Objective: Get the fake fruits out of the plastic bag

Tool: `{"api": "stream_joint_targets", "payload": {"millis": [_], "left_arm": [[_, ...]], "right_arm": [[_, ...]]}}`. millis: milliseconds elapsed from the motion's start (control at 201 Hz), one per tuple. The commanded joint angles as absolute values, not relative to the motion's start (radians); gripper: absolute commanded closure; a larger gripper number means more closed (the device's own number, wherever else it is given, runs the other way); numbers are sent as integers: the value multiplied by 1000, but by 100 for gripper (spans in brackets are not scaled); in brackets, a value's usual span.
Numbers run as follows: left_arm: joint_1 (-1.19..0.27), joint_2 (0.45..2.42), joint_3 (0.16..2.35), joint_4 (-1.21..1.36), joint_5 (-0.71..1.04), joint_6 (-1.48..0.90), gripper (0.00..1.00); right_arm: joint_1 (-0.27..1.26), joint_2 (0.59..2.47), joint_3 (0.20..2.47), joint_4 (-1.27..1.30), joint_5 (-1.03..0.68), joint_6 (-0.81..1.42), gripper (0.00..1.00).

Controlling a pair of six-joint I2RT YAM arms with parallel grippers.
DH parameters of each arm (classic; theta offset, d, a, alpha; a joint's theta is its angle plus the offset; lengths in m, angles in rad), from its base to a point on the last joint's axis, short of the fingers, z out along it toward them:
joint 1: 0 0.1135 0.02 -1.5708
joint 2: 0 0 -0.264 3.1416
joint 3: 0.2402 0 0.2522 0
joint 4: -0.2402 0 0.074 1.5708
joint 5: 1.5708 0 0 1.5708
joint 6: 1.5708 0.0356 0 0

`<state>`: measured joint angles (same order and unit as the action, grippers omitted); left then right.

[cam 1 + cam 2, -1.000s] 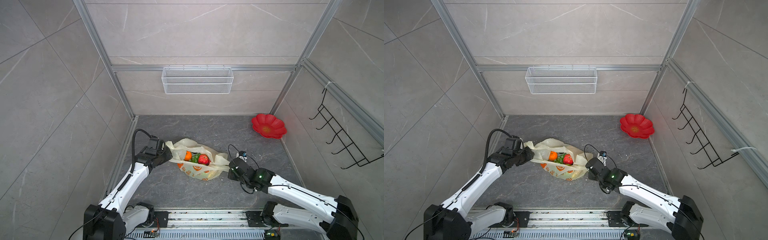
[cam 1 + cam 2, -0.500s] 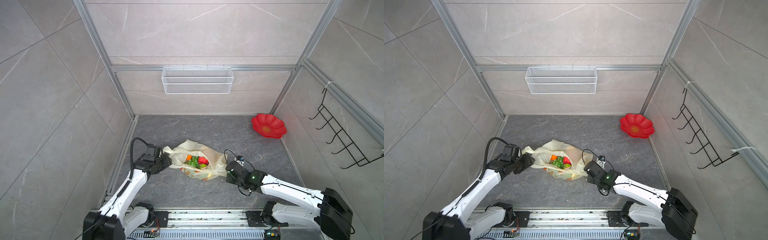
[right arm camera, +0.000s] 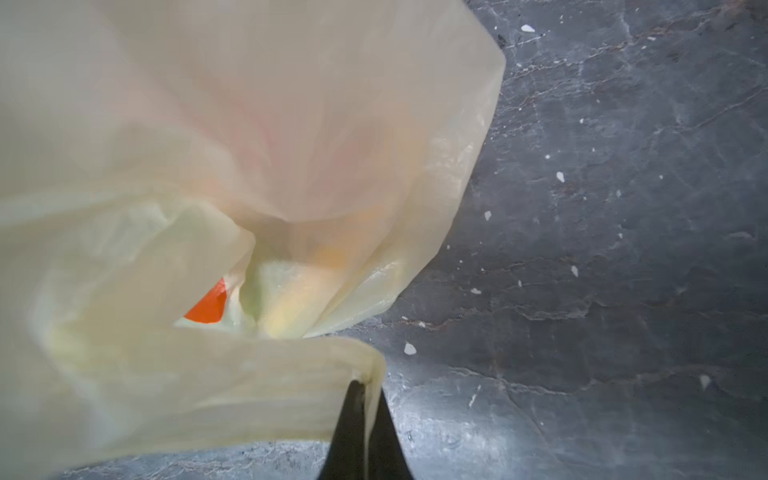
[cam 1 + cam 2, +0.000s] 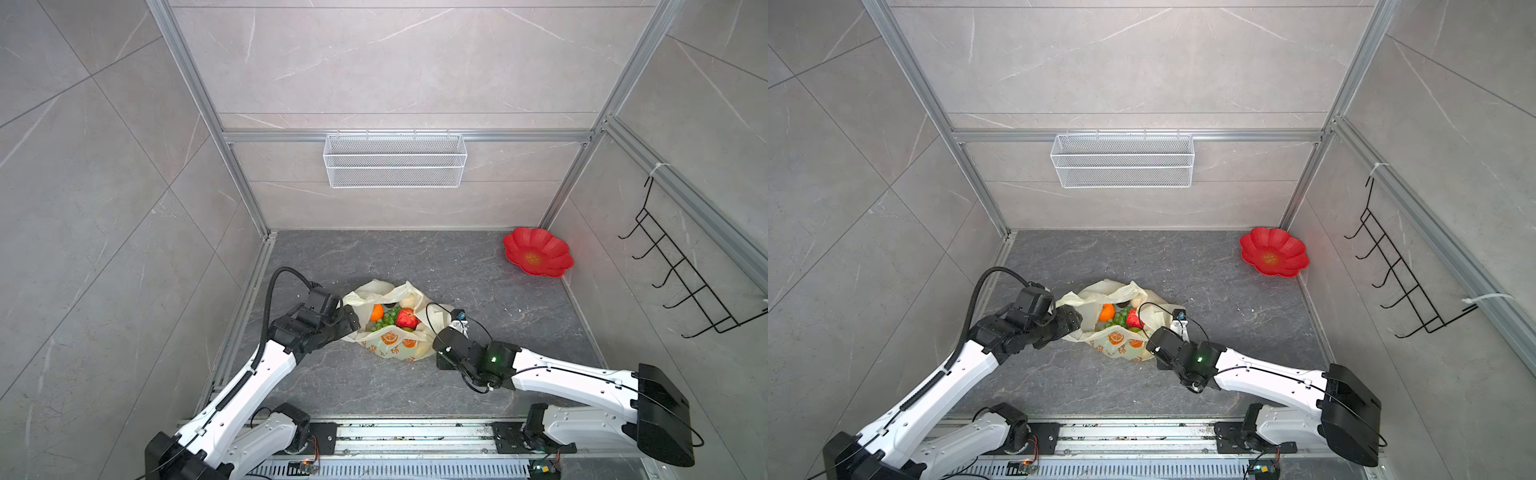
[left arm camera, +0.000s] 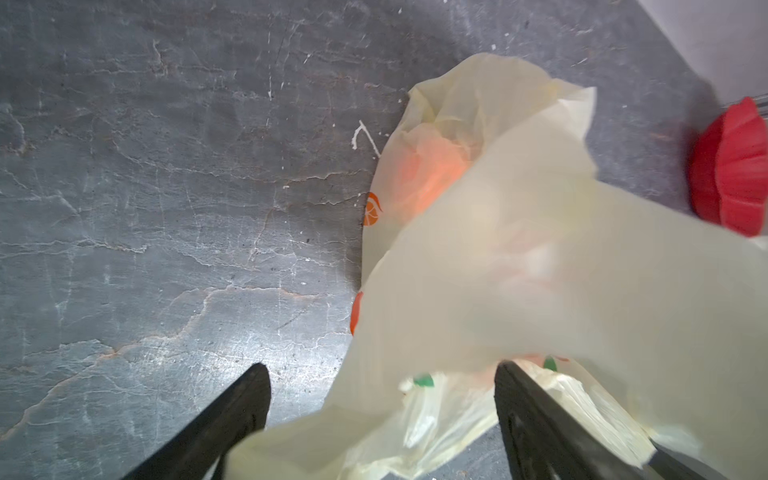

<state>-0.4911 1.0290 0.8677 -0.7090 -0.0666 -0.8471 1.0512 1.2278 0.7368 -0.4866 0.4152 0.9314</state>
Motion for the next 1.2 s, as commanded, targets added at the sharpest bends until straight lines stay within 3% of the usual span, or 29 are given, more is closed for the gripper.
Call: {"api": "stream_joint_targets", "payload": {"millis": [0,114,174,398,577,697,826,1000,1105,1200], "left_arm": [[-491,1053,845,-622,-91,-896,20],[-449,1074,779,-492,-16,-882,36],[-393,1080,726,-414,57,-888,51],[-217,1113,556,-114,252,-868,90],[-201,1242,543,78,417,-850,96],[-202,1305,565,109,461,-832,85],[-218,1263,549,77,410,-808,55],[-324,1141,546,-28,254,-745,23],[-398,1174,619,-134,173,-691,13],[-425,1253,682,-217,111,-680,10]], "right_arm": [[1060,1209,698,-583,471,991,100],[1055,1174,651,-671,517,1065,100],[1031,1169,629,-688,510,1068,100],[807,1155,536,-522,282,959,100],[798,1251,615,-453,258,880,100],[779,1285,646,-449,243,868,100],[775,1270,636,-460,254,876,100],[776,1275,619,-451,245,883,100],[777,1279,617,-447,247,884,100],[778,1274,620,-448,254,882,100]]}}
